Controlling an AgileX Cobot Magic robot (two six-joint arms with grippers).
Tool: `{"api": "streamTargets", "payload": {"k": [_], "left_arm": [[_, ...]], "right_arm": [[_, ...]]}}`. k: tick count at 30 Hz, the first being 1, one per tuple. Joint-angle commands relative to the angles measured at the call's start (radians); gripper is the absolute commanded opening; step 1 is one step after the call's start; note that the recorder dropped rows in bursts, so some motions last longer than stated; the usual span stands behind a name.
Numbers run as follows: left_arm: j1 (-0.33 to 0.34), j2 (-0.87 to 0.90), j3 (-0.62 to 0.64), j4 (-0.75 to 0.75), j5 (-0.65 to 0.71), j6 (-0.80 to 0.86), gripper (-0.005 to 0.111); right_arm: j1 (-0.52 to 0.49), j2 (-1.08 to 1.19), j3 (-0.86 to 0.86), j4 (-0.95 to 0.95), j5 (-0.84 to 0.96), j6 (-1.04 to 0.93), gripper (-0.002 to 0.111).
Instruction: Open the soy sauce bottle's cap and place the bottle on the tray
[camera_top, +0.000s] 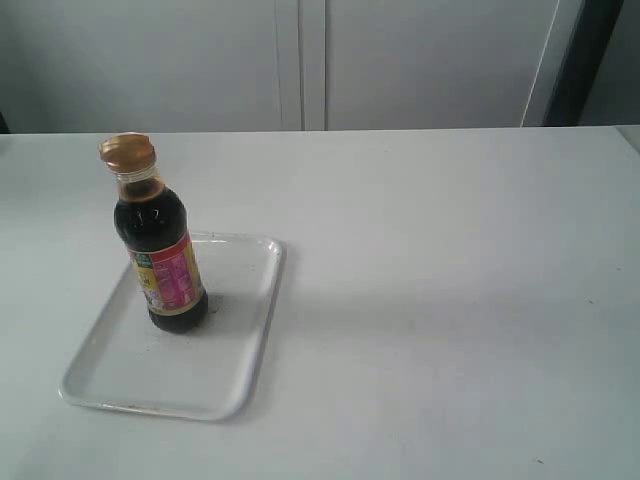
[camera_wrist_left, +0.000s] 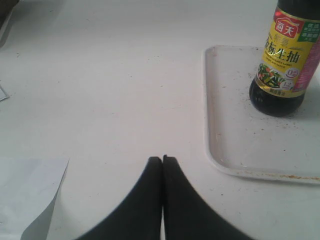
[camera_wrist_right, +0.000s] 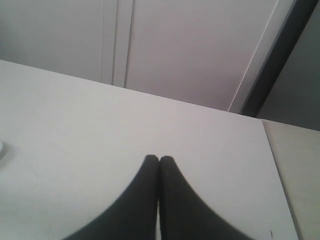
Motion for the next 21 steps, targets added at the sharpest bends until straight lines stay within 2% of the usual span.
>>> {"api": "streamTargets", "payload": {"k": [1, 7, 16, 21], "left_arm": [[0.002, -0.004, 0.005, -0.012, -0.004, 0.002, 0.0], [0.002, -0.004, 0.005, -0.012, -0.004, 0.002, 0.0], [0.002, -0.004, 0.005, -0.012, -0.004, 0.002, 0.0], [0.002, -0.004, 0.005, -0.012, -0.004, 0.002, 0.0]], "right_arm": [[-0.004, -0.014, 0.002, 0.002, -0.018, 0.004, 0.0], [-0.004, -0.104, 0.088, -0.005, -0.132, 0.025, 0.0], [-0.004, -0.328, 0.232, -0.011, -0.123, 0.031, 0.0], [-0.004, -0.486, 0.34, -0.055, -0.077, 0.138, 0.0]]}}
